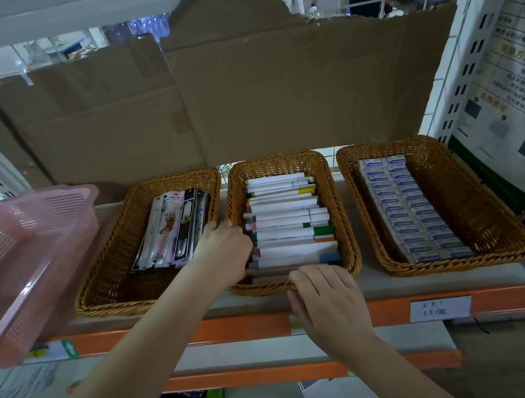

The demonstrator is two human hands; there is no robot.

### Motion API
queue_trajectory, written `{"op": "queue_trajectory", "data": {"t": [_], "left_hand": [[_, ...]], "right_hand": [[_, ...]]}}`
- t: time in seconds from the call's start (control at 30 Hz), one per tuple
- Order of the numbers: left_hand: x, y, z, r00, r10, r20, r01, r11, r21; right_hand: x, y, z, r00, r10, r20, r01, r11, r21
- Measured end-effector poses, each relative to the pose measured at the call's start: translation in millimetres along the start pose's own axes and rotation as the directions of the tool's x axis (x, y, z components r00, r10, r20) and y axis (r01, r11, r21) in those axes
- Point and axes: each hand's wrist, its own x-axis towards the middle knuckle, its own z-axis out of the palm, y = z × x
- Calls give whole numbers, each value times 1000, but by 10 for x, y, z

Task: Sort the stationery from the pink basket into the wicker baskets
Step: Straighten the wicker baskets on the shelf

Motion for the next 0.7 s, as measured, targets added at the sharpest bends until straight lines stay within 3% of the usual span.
{"op": "queue_trajectory", "data": {"t": [0.2, 0.4, 0.5, 0.7], "left_hand": [[-31, -22, 69, 1000, -19, 4, 19, 989, -146], [-49, 7, 97, 998, -26, -61, 21, 997, -78], [-26, 44, 109, 997, -28, -70, 18, 990, -141], [84, -132, 3, 976, -146, -161, 109, 969, -221]], "right_hand": [[6, -4, -19, 1000, 6, 6, -6, 1000, 0], [6, 2, -13, 1000, 4, 23, -4, 1000, 3], [3, 2, -14, 1000, 4, 17, -4, 1000, 8], [1, 11, -10, 1000, -1, 17, 1, 1000, 3]]}}
